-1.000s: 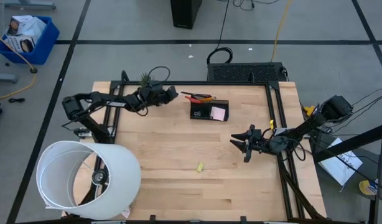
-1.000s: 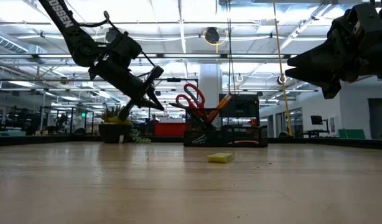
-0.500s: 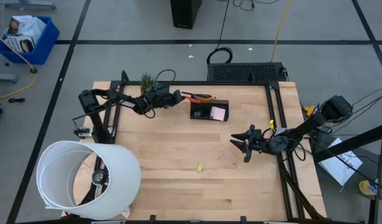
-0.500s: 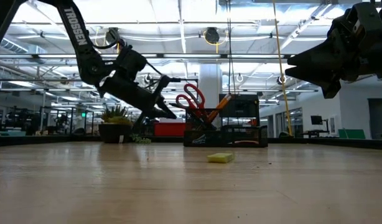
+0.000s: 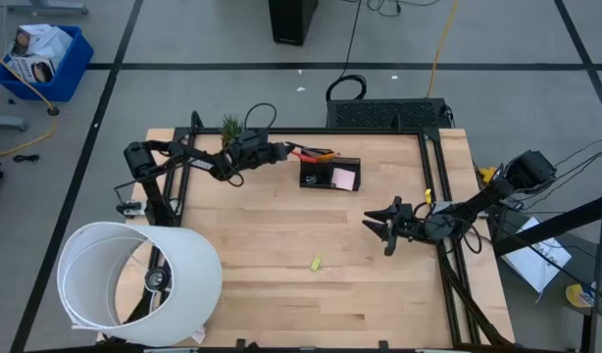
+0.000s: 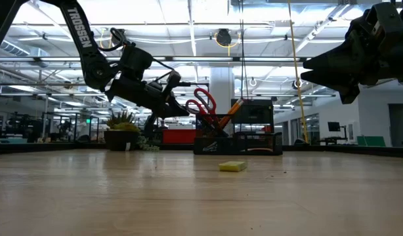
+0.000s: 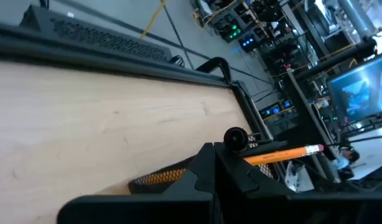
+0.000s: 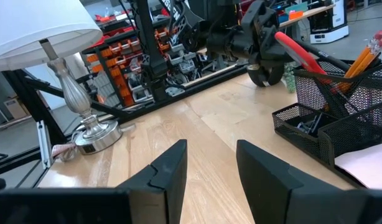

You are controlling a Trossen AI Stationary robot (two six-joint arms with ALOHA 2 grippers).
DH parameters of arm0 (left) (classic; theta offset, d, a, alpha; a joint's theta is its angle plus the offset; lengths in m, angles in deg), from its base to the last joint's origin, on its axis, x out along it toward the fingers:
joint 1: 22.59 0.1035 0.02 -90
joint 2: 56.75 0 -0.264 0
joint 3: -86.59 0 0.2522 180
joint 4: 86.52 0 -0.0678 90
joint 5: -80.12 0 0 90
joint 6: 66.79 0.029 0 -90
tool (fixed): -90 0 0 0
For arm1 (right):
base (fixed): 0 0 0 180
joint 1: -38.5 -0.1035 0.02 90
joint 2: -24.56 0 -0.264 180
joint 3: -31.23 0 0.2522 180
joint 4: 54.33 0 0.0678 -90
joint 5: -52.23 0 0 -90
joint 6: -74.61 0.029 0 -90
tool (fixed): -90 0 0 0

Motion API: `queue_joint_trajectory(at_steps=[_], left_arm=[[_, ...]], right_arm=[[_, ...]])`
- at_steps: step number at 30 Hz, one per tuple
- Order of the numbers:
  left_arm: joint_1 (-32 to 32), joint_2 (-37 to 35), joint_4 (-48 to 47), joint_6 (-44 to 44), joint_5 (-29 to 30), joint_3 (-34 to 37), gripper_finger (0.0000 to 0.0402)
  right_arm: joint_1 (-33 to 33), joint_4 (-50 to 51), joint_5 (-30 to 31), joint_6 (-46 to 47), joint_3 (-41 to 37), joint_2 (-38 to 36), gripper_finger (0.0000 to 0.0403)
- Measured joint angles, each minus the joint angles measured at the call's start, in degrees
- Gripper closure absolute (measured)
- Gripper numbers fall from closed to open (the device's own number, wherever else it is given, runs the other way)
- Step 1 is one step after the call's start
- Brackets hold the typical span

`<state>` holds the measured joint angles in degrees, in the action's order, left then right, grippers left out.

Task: Pick and place office supplies into organizer
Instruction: Put the black pen into the desk organizer

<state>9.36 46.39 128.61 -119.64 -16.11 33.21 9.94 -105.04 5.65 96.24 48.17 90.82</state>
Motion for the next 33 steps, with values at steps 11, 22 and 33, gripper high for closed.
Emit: queue_joint_trajectory(at_steps=[11, 22, 33], left_arm=[[-1.12, 0.0, 2.0, 11.58, 0.27, -0.8, 0.0401], [-2.47, 0.0, -2.2, 19.52, -0.29, -5.19, 0.0401], [-4.2, 0.0, -20.96, 31.1, -2.58, -15.96, 0.0401]], right_arm=[[0.0, 0.0, 0.0, 0.0, 0.0, 0.0, 0.0271], [0.01, 0.0, 0.0, 0.0, 0.0, 0.0, 0.0271], [0.0, 0.0, 0.0, 0.0, 0.0, 0.0, 0.0271]])
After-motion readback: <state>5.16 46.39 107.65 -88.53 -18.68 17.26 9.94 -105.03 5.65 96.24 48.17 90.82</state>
